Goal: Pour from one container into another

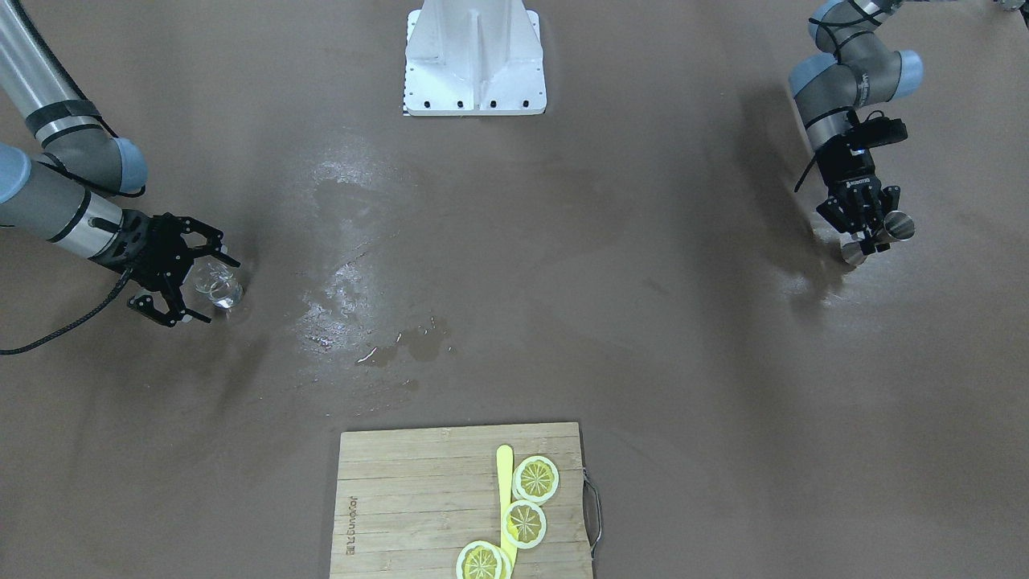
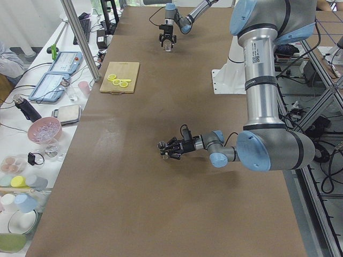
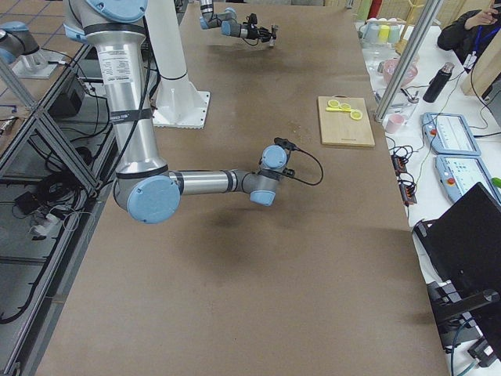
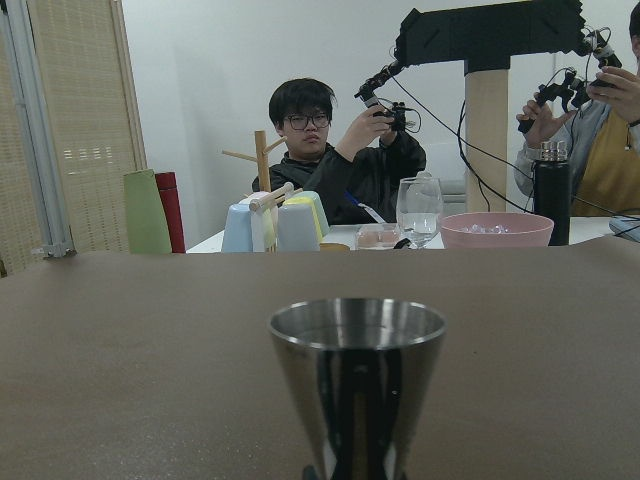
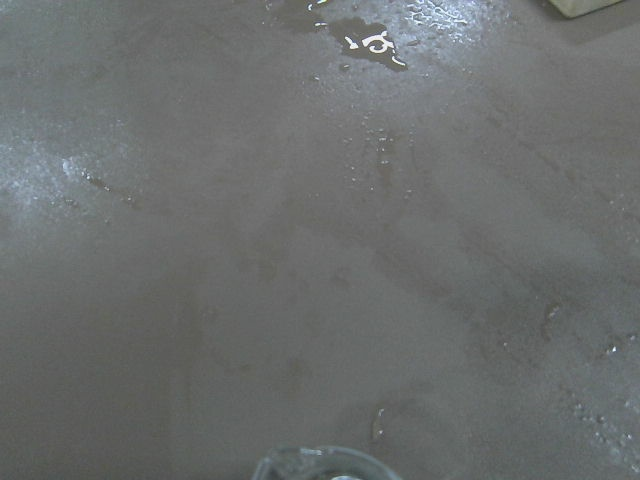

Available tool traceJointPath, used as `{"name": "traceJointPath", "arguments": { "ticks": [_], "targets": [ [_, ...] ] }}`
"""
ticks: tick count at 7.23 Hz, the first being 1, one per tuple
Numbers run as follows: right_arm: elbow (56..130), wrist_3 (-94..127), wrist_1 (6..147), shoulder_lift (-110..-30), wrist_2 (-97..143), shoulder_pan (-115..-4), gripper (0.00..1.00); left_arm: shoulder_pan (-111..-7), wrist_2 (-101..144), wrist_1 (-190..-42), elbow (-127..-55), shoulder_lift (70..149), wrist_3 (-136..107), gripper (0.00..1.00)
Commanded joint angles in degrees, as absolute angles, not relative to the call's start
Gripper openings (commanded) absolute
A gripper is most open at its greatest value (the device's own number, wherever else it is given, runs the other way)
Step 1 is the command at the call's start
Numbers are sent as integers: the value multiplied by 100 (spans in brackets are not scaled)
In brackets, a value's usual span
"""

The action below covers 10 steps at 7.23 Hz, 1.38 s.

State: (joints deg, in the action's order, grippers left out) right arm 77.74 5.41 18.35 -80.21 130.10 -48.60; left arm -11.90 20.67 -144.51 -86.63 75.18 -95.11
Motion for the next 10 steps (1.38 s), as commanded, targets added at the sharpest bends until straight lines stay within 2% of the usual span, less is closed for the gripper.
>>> {"name": "traceJointPath", "arguments": {
  "ticks": [1,4,6,7,8,10],
  "targets": [
    [7857,571,1828,-7989,13025,-4922,99,-1187,2065,-14458,-8631,7550,-9519,9],
    [7989,597,1811,-7998,13262,-5115,99,-1178,2048,-14458,-8631,7559,-9527,25],
    [7989,615,1819,-7981,13551,-5499,99,-1151,2039,-14458,-8622,7559,-9527,41],
    [7989,615,1819,-7963,13640,-5833,99,-1143,2039,-14458,-8622,7576,-9527,66],
    [7989,615,1872,-7919,13649,-6167,99,-1082,2030,-14449,-8622,7585,-9519,99],
    [7989,589,2597,-7648,13702,-6905,100,-1055,2022,-14432,-8718,7576,-9510,99]
  ]
}}
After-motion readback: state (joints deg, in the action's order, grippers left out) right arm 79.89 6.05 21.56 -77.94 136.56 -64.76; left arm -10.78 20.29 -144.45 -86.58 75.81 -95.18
